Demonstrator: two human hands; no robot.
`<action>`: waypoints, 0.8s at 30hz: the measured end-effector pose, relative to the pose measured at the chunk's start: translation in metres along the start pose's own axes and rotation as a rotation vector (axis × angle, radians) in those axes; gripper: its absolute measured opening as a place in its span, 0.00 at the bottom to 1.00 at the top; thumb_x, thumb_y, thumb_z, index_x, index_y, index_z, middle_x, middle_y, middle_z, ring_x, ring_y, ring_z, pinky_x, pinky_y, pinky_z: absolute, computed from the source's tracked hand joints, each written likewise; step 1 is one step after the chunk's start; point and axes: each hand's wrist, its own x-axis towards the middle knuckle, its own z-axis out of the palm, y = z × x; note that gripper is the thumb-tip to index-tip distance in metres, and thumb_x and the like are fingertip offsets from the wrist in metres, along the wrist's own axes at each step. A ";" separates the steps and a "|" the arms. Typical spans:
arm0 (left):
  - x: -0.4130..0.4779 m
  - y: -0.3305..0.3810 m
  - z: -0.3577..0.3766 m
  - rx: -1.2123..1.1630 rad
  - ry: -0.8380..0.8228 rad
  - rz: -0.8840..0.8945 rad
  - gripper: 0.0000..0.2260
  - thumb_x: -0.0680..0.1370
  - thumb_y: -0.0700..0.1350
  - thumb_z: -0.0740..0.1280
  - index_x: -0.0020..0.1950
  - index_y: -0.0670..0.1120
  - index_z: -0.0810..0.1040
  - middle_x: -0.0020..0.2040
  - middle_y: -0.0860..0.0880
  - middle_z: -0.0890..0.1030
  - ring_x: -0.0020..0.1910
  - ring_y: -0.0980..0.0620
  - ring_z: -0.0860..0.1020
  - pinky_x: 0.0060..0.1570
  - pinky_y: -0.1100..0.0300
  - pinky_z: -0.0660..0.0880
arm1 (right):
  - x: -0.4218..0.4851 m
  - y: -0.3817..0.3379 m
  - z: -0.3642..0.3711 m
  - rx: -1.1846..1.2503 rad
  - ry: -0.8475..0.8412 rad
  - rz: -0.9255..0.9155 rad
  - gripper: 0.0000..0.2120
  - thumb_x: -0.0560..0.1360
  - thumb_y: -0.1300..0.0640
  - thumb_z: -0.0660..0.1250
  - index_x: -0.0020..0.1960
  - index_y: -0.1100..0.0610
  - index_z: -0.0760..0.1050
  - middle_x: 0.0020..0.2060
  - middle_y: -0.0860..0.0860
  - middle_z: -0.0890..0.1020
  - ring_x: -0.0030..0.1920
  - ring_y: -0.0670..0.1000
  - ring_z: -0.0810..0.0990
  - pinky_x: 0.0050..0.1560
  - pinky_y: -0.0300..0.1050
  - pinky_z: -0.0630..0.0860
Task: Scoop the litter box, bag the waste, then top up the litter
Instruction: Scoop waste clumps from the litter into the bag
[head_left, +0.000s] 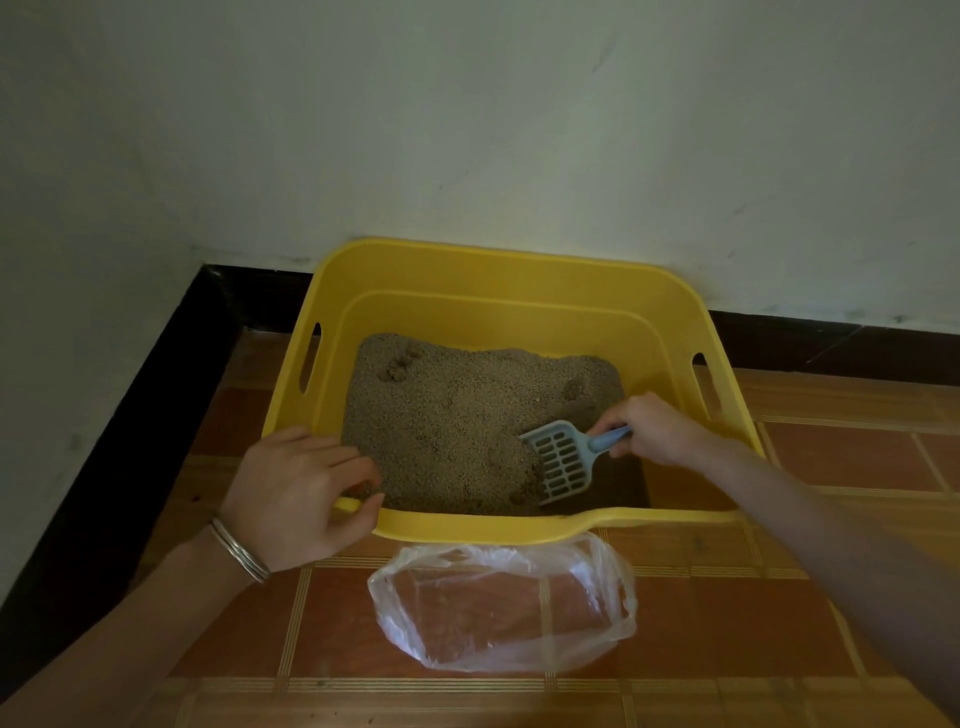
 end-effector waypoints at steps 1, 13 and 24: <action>0.000 0.000 0.000 -0.003 -0.001 -0.002 0.10 0.71 0.53 0.62 0.34 0.53 0.79 0.29 0.57 0.77 0.28 0.55 0.76 0.31 0.62 0.67 | 0.003 -0.003 0.003 0.009 -0.008 -0.017 0.16 0.70 0.63 0.71 0.56 0.52 0.78 0.53 0.48 0.80 0.52 0.46 0.77 0.57 0.42 0.73; 0.002 0.001 0.000 -0.015 -0.010 -0.031 0.08 0.69 0.53 0.64 0.33 0.53 0.78 0.28 0.57 0.76 0.28 0.55 0.76 0.31 0.62 0.68 | 0.009 -0.008 0.017 0.279 0.026 -0.081 0.13 0.66 0.62 0.75 0.49 0.54 0.80 0.44 0.45 0.81 0.46 0.42 0.78 0.52 0.36 0.72; 0.000 0.000 0.001 -0.025 -0.035 -0.058 0.09 0.70 0.54 0.63 0.33 0.54 0.79 0.27 0.58 0.76 0.28 0.56 0.75 0.31 0.61 0.70 | 0.000 -0.009 0.009 0.323 0.155 -0.060 0.15 0.66 0.62 0.75 0.52 0.54 0.80 0.45 0.47 0.81 0.47 0.44 0.78 0.50 0.33 0.72</action>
